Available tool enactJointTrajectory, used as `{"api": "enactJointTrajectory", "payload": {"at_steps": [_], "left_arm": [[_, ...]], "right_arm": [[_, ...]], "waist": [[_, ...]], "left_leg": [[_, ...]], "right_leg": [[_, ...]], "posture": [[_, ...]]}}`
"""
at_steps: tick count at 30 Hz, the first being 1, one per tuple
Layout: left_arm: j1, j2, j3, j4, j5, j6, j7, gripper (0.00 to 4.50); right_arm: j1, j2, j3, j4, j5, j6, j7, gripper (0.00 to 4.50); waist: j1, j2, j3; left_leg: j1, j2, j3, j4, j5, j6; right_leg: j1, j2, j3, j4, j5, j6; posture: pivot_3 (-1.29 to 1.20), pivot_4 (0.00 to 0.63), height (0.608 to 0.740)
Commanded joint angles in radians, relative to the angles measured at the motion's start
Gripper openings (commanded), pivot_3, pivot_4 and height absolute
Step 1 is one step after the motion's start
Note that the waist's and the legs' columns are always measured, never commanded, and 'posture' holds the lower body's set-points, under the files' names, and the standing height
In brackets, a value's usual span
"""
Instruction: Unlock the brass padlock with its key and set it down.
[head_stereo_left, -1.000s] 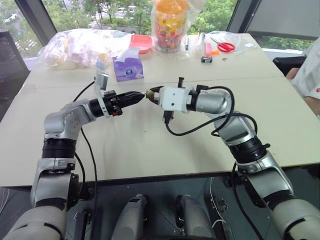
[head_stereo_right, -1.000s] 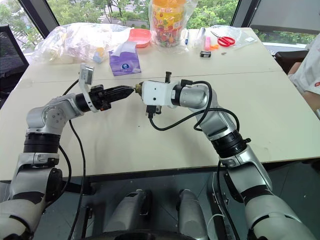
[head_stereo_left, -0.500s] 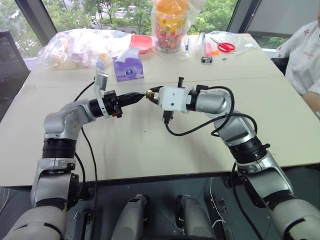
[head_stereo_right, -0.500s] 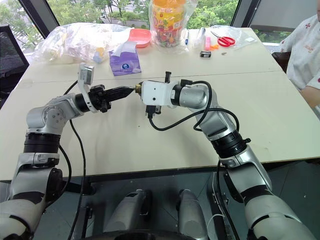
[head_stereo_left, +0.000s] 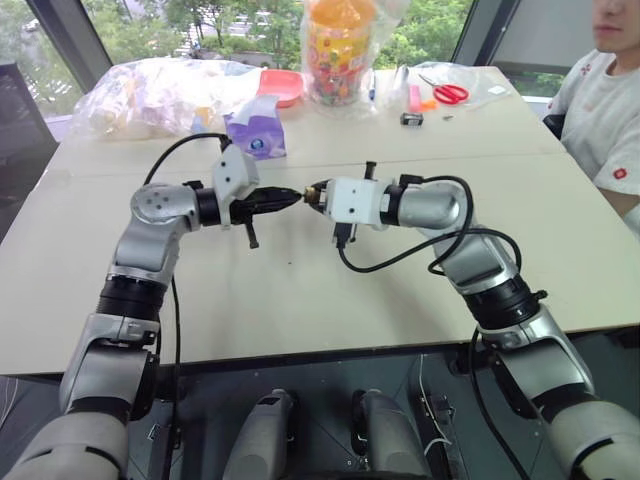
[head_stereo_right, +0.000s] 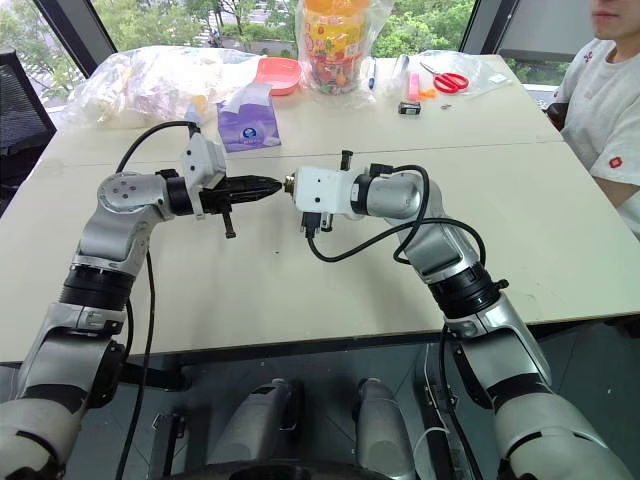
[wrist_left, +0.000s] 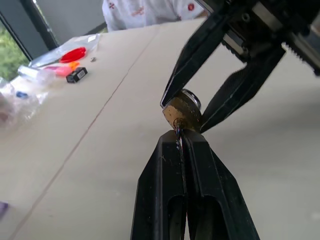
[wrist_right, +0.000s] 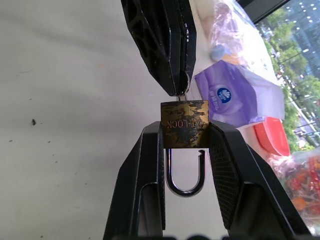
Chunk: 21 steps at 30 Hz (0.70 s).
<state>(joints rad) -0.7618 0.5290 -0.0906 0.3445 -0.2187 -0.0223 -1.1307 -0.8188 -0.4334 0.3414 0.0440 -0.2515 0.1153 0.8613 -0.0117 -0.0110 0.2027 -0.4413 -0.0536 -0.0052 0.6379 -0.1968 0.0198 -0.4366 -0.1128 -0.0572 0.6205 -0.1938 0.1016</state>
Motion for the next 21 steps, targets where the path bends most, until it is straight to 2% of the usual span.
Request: {"api": "enactJointTrajectory", "payload": {"at_steps": [1,2,4,6,8,11,21], "left_arm": [[-0.035,-0.011,-0.026,0.027,0.048,-0.089,-0.003,0.03],[-0.038,-0.011,-0.028,0.039,0.052,-0.095,-0.008,0.03],[-0.06,-0.018,0.035,0.022,-0.136,0.271,-0.043,0.03],[-0.074,-0.002,0.07,0.021,-0.236,0.471,-0.088,0.03],[-0.069,0.029,0.069,0.0,-0.256,0.562,-0.115,0.6],[-0.065,0.039,0.077,-0.015,-0.257,0.611,-0.09,1.7],[-0.092,-0.003,0.115,0.012,-0.274,0.641,-0.049,1.7]], "right_arm": [[-0.014,0.024,0.003,-0.067,0.028,-0.023,0.003,0.71],[-0.017,0.025,0.004,-0.062,0.026,-0.024,0.002,0.71],[-0.019,0.025,0.002,-0.062,0.019,-0.026,-0.004,0.71],[-0.022,0.023,0.001,-0.059,0.012,-0.031,-0.012,0.71],[-0.024,0.02,-0.002,-0.057,0.006,-0.034,-0.016,0.71],[-0.025,0.018,-0.006,-0.054,0.0,-0.04,-0.019,0.71],[-0.031,0.03,-0.001,-0.053,-0.004,-0.051,-0.026,0.71]], "waist": [[0.0,0.0,0.0],[0.001,0.0,0.0],[0.003,0.0,0.0],[-0.002,0.0,0.0],[-0.007,0.0,0.0],[-0.007,0.0,0.0],[-0.001,0.0,0.0]], "left_leg": [[0.0,0.0,0.0,0.0,0.0,0.0],[0.0,0.0,0.0,0.0,0.0,0.0],[0.0,0.0,0.0,0.001,0.0,0.0],[-0.001,0.0,0.0,0.005,-0.001,0.002],[-0.001,0.0,0.0,0.009,-0.003,0.005],[-0.001,0.0,0.0,0.009,-0.003,0.005],[-0.001,0.0,0.0,0.011,-0.003,0.004]], "right_leg": [[0.0,0.0,0.0,0.0,0.0,0.0],[0.0,0.0,0.0,0.0,0.0,0.0],[0.0,0.0,0.0,0.0,0.0,0.0],[0.001,0.0,-0.001,0.002,0.0,0.001],[0.001,0.0,-0.001,0.006,-0.001,0.002],[0.001,0.0,0.0,0.007,-0.001,0.002],[0.001,0.0,0.0,0.008,-0.001,0.002]], "posture": [[0.0,0.15,0.74],[0.0,0.15,0.74],[0.0,0.15,0.74],[0.0,0.15,0.74],[0.0,0.15,0.74],[0.0,0.15,0.74],[0.0,0.15,0.74]]}}
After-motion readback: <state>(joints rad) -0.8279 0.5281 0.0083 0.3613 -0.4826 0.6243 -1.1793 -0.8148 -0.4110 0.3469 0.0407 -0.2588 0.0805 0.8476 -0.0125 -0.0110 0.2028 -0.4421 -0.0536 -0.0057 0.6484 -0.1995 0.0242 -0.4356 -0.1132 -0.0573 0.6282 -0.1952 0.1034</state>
